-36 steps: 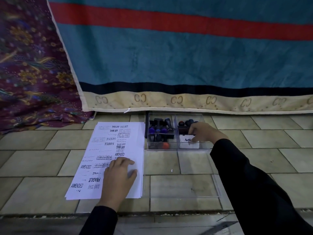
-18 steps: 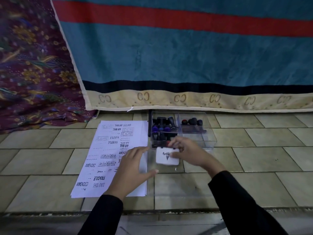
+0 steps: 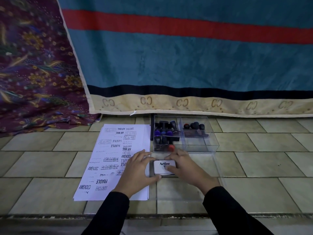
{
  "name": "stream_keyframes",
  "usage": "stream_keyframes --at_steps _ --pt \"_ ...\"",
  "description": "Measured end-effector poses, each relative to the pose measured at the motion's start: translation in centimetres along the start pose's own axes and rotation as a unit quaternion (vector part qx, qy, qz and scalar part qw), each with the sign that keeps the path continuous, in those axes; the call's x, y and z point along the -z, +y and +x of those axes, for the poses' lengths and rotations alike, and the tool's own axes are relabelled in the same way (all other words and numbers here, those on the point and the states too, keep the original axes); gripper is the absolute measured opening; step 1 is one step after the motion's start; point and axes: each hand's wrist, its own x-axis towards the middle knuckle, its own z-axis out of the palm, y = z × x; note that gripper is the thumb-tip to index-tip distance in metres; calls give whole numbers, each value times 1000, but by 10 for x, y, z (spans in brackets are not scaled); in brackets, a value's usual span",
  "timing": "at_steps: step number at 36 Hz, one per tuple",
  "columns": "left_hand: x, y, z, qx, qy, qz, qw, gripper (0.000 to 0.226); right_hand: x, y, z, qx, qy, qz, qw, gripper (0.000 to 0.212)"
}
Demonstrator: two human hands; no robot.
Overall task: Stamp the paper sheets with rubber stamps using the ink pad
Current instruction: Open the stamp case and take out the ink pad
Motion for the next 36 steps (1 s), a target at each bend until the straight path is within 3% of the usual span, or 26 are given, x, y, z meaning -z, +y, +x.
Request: stream_keyframes --at_steps 3,5,17,24,30,36 --pt "-2 -1 0 1 4 -11 1000 71 1 0 -6 24 -6 -29 999 57" --pt "-1 -2 1 7 2 -30 1000 72 0 1 -8 43 2 -50 998 59" --pt "-1 -8 4 25 -20 -86 996 77 12 1 -6 87 5 -87 992 30" --pt "-2 -8 3 36 -13 -130 991 94 21 -7 6 60 71 -39 995 20" --pt "-1 -9 0 55 -2 -158 986 74 17 -8 16 52 136 -84 986 8" --pt "0 -8 -1 60 -2 -155 986 62 10 -5 21 39 186 -107 976 12"
